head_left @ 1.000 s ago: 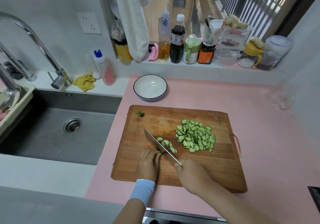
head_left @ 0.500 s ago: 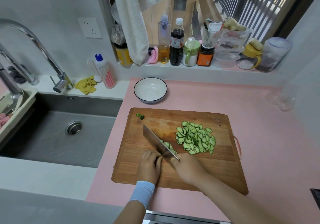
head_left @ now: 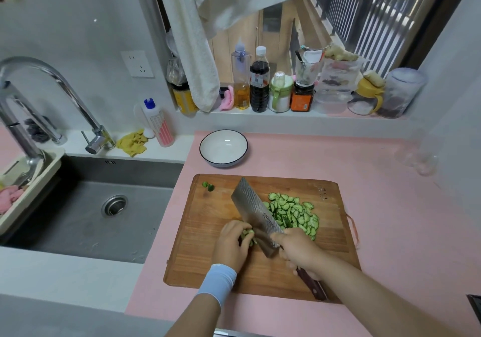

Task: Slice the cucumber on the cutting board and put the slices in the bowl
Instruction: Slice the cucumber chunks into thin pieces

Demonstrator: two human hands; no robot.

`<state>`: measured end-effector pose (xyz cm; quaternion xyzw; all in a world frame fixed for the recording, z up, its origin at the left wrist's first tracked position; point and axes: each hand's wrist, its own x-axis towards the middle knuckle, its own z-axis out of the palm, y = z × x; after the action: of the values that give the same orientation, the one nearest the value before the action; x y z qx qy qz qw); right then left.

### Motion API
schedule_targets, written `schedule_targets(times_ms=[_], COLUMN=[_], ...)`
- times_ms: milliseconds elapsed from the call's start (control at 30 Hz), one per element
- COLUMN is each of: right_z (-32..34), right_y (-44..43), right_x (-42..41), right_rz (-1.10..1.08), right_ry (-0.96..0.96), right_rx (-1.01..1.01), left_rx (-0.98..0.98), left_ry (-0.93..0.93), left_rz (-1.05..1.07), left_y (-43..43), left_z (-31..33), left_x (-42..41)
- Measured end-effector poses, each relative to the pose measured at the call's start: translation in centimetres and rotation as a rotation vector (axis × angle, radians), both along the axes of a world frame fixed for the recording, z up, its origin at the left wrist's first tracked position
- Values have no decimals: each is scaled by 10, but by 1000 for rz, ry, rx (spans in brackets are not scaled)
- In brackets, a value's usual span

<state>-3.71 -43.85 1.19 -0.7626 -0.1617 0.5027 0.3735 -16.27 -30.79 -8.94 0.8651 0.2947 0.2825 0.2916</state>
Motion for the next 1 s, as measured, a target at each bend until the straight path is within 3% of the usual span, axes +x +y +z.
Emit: schedule_targets(times_ms=[233, 433, 533, 633, 767, 867, 1000], right_z=[3, 10, 9, 7, 0, -1, 2], right_y=[-5, -18, -24, -22, -18, -12, -9], right_x=[19, 32, 34, 34, 31, 27, 22], right_rz=[4, 390, 591, 807, 877, 946, 934], right_ry=[-104, -695, -1128, -1339, -1461, -1562, -1508], right_rx=[31, 49, 0, -2, 79, 1, -9], left_rx=[-25, -180, -221, -336, -402, -336, -366], left_ry=[148, -125, -232, -91, 331, 390, 441], left_rz=[-23, 402, 510, 283, -123, -130, -50], left_y=[17, 55, 72, 77, 53, 46, 62], left_z=[6, 52, 84, 98, 92, 78, 70], left_x=[8, -3, -15, -13, 6, 18, 21])
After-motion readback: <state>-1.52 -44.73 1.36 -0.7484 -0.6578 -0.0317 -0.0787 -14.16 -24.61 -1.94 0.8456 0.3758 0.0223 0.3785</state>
